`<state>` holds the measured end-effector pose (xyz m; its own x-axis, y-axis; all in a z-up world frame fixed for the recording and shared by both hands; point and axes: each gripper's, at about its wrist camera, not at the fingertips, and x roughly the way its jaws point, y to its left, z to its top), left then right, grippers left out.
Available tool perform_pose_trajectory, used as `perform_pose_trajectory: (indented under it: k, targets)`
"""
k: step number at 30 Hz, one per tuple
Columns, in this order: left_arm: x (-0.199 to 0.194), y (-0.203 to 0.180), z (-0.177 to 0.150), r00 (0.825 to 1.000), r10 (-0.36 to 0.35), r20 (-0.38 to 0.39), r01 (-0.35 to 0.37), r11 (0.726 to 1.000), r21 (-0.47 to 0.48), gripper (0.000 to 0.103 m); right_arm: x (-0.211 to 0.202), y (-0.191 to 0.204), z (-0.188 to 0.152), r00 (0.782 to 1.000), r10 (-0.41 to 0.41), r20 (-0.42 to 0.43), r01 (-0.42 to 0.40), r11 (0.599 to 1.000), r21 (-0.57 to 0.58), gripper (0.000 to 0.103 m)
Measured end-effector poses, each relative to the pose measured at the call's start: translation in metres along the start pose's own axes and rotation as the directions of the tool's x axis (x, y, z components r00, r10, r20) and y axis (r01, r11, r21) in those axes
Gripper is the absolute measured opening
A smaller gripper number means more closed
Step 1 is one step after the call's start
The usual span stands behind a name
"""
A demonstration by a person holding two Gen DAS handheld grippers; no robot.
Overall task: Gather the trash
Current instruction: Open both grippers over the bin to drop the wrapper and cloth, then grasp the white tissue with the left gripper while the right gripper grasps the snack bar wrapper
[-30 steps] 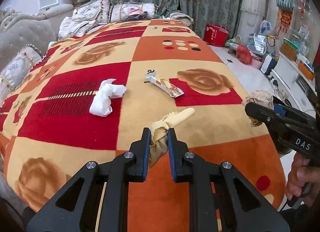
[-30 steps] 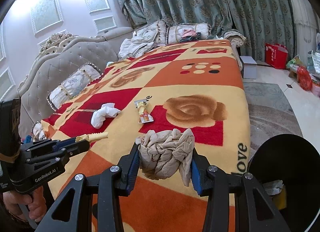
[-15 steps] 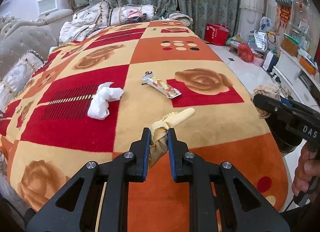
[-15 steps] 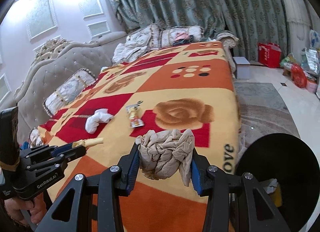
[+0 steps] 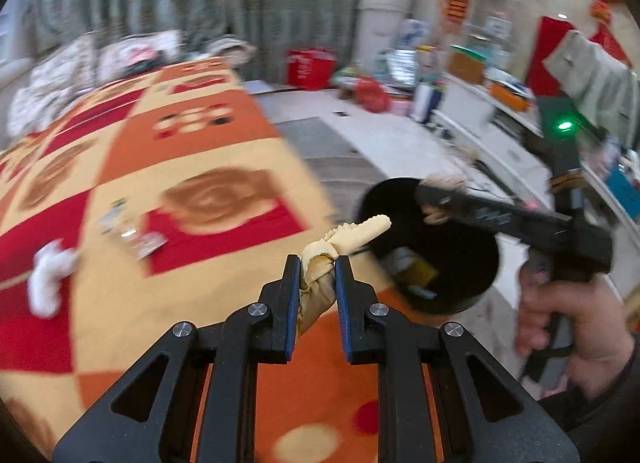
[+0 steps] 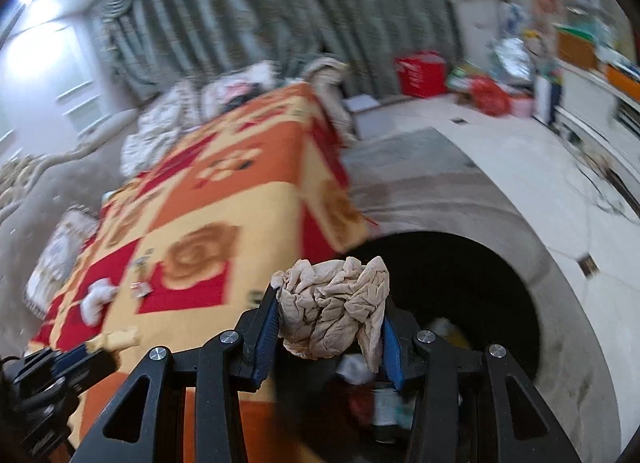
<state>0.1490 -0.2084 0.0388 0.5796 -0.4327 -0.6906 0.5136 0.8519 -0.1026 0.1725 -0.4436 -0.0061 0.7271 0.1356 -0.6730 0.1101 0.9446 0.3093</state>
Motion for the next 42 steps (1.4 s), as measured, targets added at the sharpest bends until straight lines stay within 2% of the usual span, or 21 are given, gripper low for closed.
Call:
perform_pose_trajectory:
  k: [5, 8, 10, 12, 14, 18, 21, 23, 27, 28, 30, 33, 36, 38, 42]
  targets:
    - [0.031, -0.034, 0.024, 0.997, -0.064, -0.031, 0.065, 0.998, 0.016, 0.015, 0.002, -0.026, 0.005, 1.0, 0.017, -0.013, -0.016, 0.995, 0.097, 0.046]
    - [0.05, -0.049, 0.033, 0.997, -0.062, -0.048, 0.064, 0.997, 0.031, 0.015, -0.001, -0.032, 0.007, 1.0, 0.009, -0.004, -0.009, 0.992, 0.123, 0.053]
    - [0.065, -0.053, 0.04, 0.996, -0.062, -0.07, 0.064, 0.998, 0.026, 0.016, -0.002, -0.036, 0.008, 1.0, -0.016, 0.004, 0.015, 0.99, 0.139, 0.068]
    - [0.077, -0.057, 0.041, 0.992, -0.082, -0.097, 0.085, 0.996, 0.028, 0.019, -0.003, -0.037, 0.009, 1.0, -0.022, 0.016, 0.02, 0.988, 0.155, 0.07]
    - [0.085, -0.06, 0.04, 0.99, -0.084, -0.114, 0.09, 0.995, 0.048, 0.025, -0.004, -0.041, 0.01, 0.999, -0.038, 0.028, 0.033, 0.983, 0.178, 0.071]
    - [0.081, -0.05, 0.032, 0.993, -0.067, -0.094, 0.072, 0.996, 0.043, 0.057, -0.012, -0.049, 0.013, 0.996, -0.063, 0.065, 0.047, 0.973, 0.226, 0.071]
    - [0.072, -0.029, 0.025, 0.996, -0.047, -0.08, 0.047, 0.999, -0.002, 0.059, -0.017, -0.047, 0.016, 0.992, -0.076, 0.1, 0.05, 0.969, 0.242, 0.071]
    - [0.06, -0.012, 0.02, 0.998, -0.009, -0.065, 0.007, 1.0, -0.026, 0.059, -0.013, -0.04, 0.018, 0.993, -0.069, 0.101, 0.044, 0.972, 0.23, 0.071]
    - [0.024, 0.044, 0.007, 0.995, 0.096, -0.02, -0.097, 0.993, -0.069, 0.059, 0.0, -0.014, 0.02, 0.997, 0.0, 0.076, -0.014, 0.984, 0.177, 0.071]
    - [0.015, 0.061, 0.006, 0.992, 0.128, -0.008, -0.128, 0.989, -0.076, 0.059, 0.003, -0.007, 0.02, 0.997, 0.021, 0.068, -0.032, 0.987, 0.16, 0.071]
    - [-0.007, 0.107, 0.002, 0.974, 0.225, 0.023, -0.222, 0.969, -0.107, 0.059, 0.008, 0.011, 0.018, 0.997, 0.051, 0.058, -0.058, 0.991, 0.117, 0.071]
    - [-0.024, 0.172, -0.007, 0.953, 0.304, 0.007, -0.298, 0.936, -0.19, 0.059, 0.017, 0.043, 0.014, 0.994, 0.102, 0.03, -0.103, 0.994, 0.027, 0.071]
    - [-0.025, 0.234, -0.021, 0.949, 0.312, -0.051, -0.314, 0.907, -0.282, 0.059, 0.028, 0.081, 0.007, 0.988, 0.154, -0.008, -0.154, 0.984, -0.087, 0.071]
    - [-0.017, 0.253, -0.028, 0.949, 0.303, -0.084, -0.314, 0.901, -0.299, 0.059, 0.034, 0.099, 0.003, 0.982, 0.186, -0.024, -0.188, 0.973, -0.132, 0.071]
    - [0.001, 0.265, -0.041, 0.941, 0.318, -0.114, -0.338, 0.891, -0.303, 0.059, 0.047, 0.14, -0.005, 0.964, 0.257, -0.069, -0.266, 0.933, -0.243, 0.071]
